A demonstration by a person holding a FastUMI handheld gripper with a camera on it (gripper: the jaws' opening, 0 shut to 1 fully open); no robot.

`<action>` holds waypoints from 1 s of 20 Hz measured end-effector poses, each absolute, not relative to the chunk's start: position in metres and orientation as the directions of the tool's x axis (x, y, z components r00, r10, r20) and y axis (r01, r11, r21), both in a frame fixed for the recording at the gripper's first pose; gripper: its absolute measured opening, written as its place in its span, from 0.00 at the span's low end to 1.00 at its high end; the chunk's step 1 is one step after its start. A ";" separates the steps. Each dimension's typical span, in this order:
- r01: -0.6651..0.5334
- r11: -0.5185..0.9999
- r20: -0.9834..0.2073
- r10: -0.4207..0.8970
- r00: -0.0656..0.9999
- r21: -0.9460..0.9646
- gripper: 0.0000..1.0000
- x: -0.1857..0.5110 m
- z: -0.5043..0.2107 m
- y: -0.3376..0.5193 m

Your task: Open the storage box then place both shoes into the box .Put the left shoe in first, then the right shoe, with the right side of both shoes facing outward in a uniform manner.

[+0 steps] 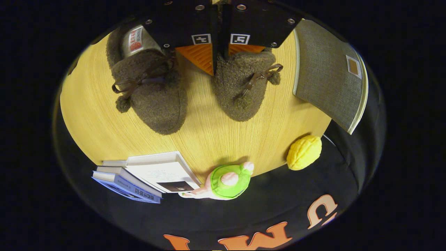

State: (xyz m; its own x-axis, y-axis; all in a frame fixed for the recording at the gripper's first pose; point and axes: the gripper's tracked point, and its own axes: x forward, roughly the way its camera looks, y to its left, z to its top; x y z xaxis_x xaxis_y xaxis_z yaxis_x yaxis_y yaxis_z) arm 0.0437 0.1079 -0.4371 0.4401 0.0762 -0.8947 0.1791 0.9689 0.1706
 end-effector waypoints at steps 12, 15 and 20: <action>0.161 0.945 -0.846 0.168 0.506 0.284 0.04 0.041 -0.327 0.164; 0.131 0.947 -0.836 0.188 0.515 0.294 0.04 0.043 -0.300 0.189; 0.083 0.928 -0.804 0.268 0.530 0.364 0.04 0.044 -0.260 0.244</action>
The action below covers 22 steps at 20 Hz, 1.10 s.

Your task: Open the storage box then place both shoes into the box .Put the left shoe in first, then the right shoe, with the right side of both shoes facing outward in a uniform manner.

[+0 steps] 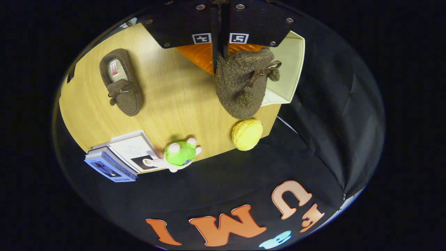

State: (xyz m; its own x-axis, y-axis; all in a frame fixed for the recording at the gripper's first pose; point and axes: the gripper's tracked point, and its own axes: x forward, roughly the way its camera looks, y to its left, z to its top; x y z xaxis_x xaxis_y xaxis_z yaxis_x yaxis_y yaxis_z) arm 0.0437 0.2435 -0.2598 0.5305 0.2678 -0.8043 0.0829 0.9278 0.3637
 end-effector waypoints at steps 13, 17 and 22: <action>0.088 0.910 -0.837 0.330 0.437 0.405 0.04 0.046 -0.282 0.358; 0.095 0.930 -0.866 0.288 0.409 0.354 0.04 0.044 -0.309 0.377; 0.156 0.932 -0.904 0.260 0.340 0.326 0.05 0.040 -0.345 0.388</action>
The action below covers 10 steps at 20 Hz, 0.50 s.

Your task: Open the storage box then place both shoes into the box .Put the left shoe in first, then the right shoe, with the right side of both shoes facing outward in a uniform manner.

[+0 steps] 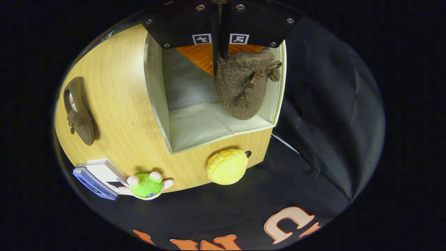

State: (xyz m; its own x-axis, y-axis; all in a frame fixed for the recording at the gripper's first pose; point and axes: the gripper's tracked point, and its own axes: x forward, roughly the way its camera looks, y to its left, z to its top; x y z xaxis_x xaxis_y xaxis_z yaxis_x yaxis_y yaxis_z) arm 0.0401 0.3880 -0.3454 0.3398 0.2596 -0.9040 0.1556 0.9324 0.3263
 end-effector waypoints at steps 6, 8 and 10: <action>0.171 0.896 -0.902 0.369 0.222 0.409 0.20 0.019 -0.362 0.422; 0.124 0.885 -0.881 0.417 0.223 0.449 0.31 0.019 -0.356 0.426; 0.090 0.858 -0.849 0.477 0.227 0.506 0.44 0.017 -0.340 0.432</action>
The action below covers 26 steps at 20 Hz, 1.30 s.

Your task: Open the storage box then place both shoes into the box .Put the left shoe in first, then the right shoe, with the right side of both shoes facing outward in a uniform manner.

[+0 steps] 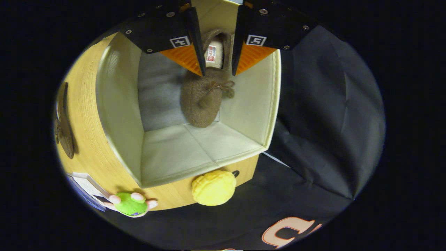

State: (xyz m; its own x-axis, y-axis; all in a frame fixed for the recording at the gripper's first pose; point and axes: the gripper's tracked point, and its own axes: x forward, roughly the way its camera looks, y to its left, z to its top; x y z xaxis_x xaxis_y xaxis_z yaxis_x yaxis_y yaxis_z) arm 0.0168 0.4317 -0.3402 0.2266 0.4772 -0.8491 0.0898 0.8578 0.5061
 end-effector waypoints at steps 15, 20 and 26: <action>-0.193 0.881 -0.748 0.469 0.470 0.431 0.98 0.003 -0.246 0.260; -0.157 0.907 -0.755 0.414 0.509 0.392 0.98 0.003 -0.266 0.184; -0.047 0.963 -0.797 0.246 0.552 0.265 0.98 0.005 -0.305 0.074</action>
State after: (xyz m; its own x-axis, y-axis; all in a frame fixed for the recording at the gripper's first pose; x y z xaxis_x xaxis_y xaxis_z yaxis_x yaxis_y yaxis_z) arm 0.0047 0.0739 -0.3053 0.5519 0.2460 -0.7968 -0.0474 0.9632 0.2646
